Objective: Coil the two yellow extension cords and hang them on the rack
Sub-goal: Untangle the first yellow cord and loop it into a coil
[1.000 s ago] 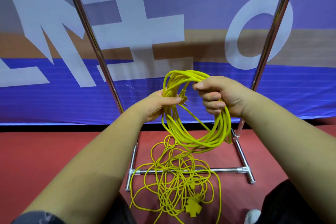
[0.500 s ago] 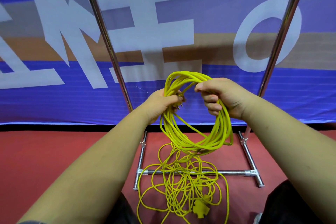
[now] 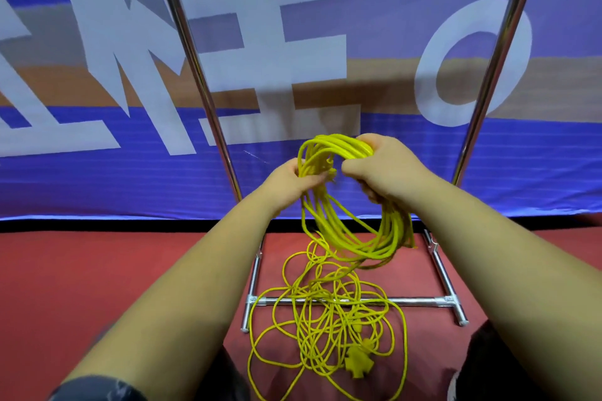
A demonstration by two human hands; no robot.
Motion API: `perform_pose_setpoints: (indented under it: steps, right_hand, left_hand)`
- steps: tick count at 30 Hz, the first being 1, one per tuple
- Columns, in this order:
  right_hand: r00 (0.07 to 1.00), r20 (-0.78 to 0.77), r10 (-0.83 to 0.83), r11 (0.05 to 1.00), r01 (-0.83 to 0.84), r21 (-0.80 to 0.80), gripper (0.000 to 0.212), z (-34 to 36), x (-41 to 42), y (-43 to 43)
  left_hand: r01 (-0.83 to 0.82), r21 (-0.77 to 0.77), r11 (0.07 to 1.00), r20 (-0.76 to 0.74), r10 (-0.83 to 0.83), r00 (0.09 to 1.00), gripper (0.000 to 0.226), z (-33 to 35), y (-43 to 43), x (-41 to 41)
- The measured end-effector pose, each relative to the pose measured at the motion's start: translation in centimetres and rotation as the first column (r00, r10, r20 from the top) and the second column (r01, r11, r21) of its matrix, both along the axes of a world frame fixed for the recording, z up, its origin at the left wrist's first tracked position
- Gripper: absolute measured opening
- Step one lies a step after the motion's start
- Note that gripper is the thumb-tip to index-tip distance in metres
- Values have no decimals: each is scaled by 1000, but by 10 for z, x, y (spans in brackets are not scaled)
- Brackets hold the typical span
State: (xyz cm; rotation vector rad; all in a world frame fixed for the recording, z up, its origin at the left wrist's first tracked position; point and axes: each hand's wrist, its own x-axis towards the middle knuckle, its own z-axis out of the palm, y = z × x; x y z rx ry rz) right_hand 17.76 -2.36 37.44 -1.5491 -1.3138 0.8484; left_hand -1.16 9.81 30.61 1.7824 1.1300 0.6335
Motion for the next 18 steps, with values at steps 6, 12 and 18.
perform_pose_setpoints:
  steps: [6, 12, 18]
  right_hand:
    - [971, 203, -126, 982, 151, -116, 15, -22, 23, -1]
    - [965, 179, -191, 952, 227, -207, 18, -53, 42, 0]
    - [961, 222, -162, 945, 216, -245, 23, -74, 46, 1]
  left_hand:
    - [-24, -297, 954, -333, -80, 940, 53, -73, -8, -2]
    - [127, -261, 957, -610, -266, 747, 67, -168, -49, 14]
    - [120, -329, 937, -701, -327, 634, 53, -255, -89, 21]
